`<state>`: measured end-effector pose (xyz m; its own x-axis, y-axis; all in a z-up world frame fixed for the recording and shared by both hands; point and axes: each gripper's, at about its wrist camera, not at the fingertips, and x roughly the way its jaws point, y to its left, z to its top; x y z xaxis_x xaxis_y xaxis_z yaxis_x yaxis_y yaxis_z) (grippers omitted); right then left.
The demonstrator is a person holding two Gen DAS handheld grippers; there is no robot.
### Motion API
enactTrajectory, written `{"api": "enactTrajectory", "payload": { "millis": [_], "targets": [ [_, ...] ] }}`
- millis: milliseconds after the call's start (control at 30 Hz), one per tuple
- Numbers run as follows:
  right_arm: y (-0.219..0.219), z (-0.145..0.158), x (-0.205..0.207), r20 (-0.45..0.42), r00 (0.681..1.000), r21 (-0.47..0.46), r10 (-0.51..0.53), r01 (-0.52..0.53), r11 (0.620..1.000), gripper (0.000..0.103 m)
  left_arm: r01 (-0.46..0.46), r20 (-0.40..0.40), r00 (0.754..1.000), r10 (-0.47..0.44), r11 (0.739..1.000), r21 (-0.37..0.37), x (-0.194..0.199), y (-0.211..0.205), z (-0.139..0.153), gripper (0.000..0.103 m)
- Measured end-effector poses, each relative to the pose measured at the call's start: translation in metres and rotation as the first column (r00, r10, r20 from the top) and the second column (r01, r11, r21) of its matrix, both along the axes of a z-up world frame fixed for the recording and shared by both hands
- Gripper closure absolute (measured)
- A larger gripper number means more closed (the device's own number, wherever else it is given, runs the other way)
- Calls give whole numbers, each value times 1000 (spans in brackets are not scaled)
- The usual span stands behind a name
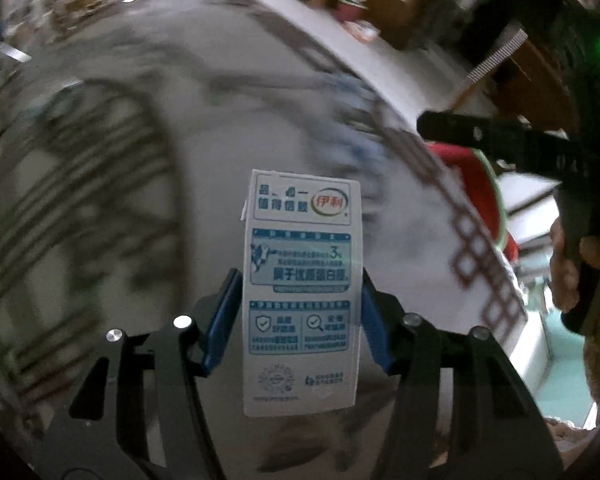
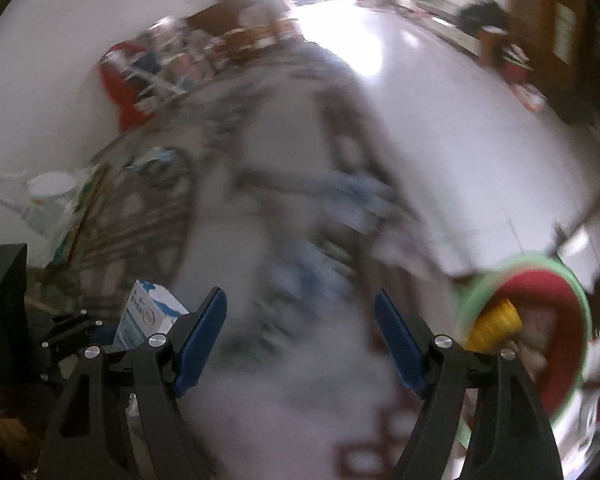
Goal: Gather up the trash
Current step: 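Move the right tool back over the table while the left holds the milk carton, then grasp the blue-and-white snack wrapper with the right gripper, then carry the snack wrapper and milk carton over the red bucket with both grippers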
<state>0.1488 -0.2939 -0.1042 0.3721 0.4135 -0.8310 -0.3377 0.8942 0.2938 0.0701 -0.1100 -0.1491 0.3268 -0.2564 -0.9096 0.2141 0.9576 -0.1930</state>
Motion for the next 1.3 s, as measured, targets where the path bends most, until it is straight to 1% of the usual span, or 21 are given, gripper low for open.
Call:
{"api": "enactTrajectory", "payload": {
  "millis": [133, 167, 267, 333, 367, 433, 467, 533, 633, 667, 733, 767, 833, 867, 933, 967, 1000, 1033, 1133, 1200, 1300],
  "targets": [
    [82, 6, 36, 25, 989, 11, 144, -145, 989, 30, -133, 12, 991, 133, 991, 9, -6, 70, 7, 49],
    [111, 7, 49, 34, 981, 1, 190, -190, 982, 30, -160, 17, 987, 160, 987, 12, -7, 84, 7, 49],
    [170, 2, 80, 43, 965, -24, 259, -258, 966, 29, -241, 51, 970, 239, 970, 32, -10, 124, 11, 49],
    [207, -4, 101, 36, 956, -31, 292, -291, 956, 29, -290, 64, 956, 288, 957, 27, -10, 148, 11, 49],
    [229, -8, 112, 35, 950, -40, 312, -310, 950, 28, -311, 68, 949, 308, 950, 26, -8, 159, 11, 49],
    [256, -13, 127, 32, 941, -65, 338, -336, 940, 19, -342, 73, 938, 340, 939, 26, -5, 175, 8, 49],
    [274, -17, 135, 26, 932, -89, 361, -357, 930, 16, -352, 79, 934, 349, 935, 30, -4, 181, 7, 49],
    [305, -24, 146, 19, 910, -137, 414, -408, 903, 16, -369, 92, 926, 365, 929, 24, -3, 193, 7, 49],
    [340, -36, 153, -2, 869, -197, 494, -485, 852, 15, -396, 116, 911, 396, 918, -22, -1, 205, 8, 49],
    [347, -41, 154, -19, 859, -212, 512, -504, 837, 12, -405, 116, 907, 406, 914, -28, 2, 207, 7, 49],
    [360, -54, 156, -39, 840, -249, 542, -533, 808, 12, -432, 105, 895, 434, 901, -46, 7, 213, 4, 49],
    [364, -58, 157, -32, 832, -265, 553, -541, 798, 14, -443, 100, 889, 446, 895, -53, 8, 217, 3, 49],
    [369, -61, 157, -12, 822, -275, 569, -550, 789, 24, -462, 96, 879, 466, 885, -62, 8, 221, 0, 49],
    [370, -62, 156, -13, 818, -279, 574, -555, 784, 39, -466, 100, 877, 470, 883, -63, 8, 223, -1, 49],
    [372, -64, 153, -16, 809, -289, 588, -566, 772, 43, -466, 111, 876, 469, 883, -53, 9, 223, -1, 49],
    [372, -64, 151, -12, 803, -292, 596, -573, 766, 47, -465, 114, 876, 468, 884, -49, 10, 223, -1, 49],
    [372, -62, 148, -5, 800, -290, 600, -575, 765, 68, -465, 116, 876, 468, 884, -47, 9, 224, 0, 49],
    [369, -58, 144, 6, 799, -282, 602, -576, 767, 73, -468, 118, 875, 470, 882, -47, 10, 225, 0, 49],
    [353, -39, 134, 46, 812, -235, 582, -558, 796, 77, -473, 124, 871, 475, 880, -45, 9, 226, 4, 49],
    [341, -26, 124, 66, 816, -218, 574, -550, 806, 81, -470, 139, 871, 471, 882, -43, 8, 225, 9, 49],
    [322, -9, 105, 87, 820, -190, 565, -543, 818, 82, -461, 157, 873, 462, 886, -46, 6, 220, 17, 49]
  ]
}}
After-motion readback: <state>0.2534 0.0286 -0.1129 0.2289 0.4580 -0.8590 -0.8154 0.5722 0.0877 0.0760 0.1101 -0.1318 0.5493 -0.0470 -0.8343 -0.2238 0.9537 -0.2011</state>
